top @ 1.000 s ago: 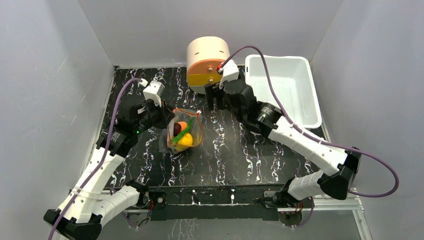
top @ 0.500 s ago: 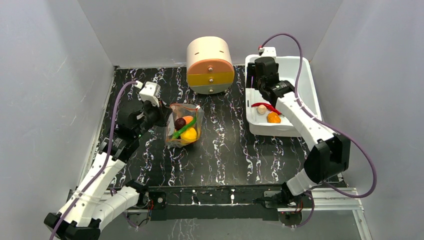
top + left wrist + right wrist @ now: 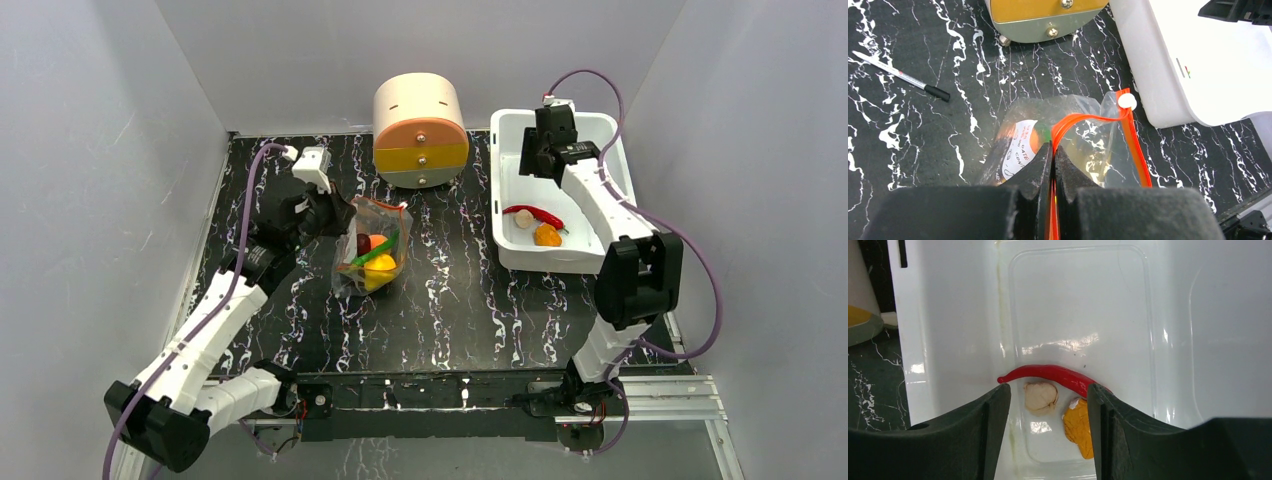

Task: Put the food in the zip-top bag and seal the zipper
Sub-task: Pick up the fake vegetable from the bin.

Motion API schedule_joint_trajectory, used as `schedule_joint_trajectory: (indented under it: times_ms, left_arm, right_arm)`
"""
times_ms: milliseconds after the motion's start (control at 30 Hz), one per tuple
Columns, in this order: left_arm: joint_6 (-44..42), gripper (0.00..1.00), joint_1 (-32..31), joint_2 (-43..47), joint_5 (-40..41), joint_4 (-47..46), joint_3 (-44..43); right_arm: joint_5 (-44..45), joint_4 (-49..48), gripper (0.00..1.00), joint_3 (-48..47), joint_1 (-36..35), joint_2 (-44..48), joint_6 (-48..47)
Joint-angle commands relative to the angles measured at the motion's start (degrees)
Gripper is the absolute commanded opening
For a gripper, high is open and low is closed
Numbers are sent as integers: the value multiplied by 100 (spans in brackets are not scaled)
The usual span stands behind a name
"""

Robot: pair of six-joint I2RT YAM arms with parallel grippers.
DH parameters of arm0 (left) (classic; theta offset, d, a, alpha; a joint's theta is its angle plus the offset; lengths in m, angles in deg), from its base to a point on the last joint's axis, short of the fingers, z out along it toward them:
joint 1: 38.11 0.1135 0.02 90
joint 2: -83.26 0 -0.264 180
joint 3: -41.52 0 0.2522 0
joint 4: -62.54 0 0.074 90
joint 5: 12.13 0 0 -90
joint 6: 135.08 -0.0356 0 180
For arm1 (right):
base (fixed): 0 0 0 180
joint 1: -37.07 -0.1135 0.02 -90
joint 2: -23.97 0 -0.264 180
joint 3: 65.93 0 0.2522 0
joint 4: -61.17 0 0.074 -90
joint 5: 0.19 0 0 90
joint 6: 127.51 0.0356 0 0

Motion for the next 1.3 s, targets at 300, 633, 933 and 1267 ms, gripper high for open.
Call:
schedule_joint_trajectory:
  times_ms: [300, 633, 933, 1267]
  left_arm:
    - [615, 0, -23, 34, 14, 417, -97]
    - [322, 0, -23, -97, 6, 638, -279]
    - [327, 0, -23, -38, -5, 619, -277]
    - [359, 0, -23, 6, -74, 588, -342]
  right_arm:
    - [-687, 1956, 59, -907, 258, -787, 1404]
    - [-672, 1118, 56, -141, 258, -919, 2610]
    - [-676, 468, 60, -130, 259, -1504, 1807]
    - [-697, 109, 42, 366, 259, -1413, 1555]
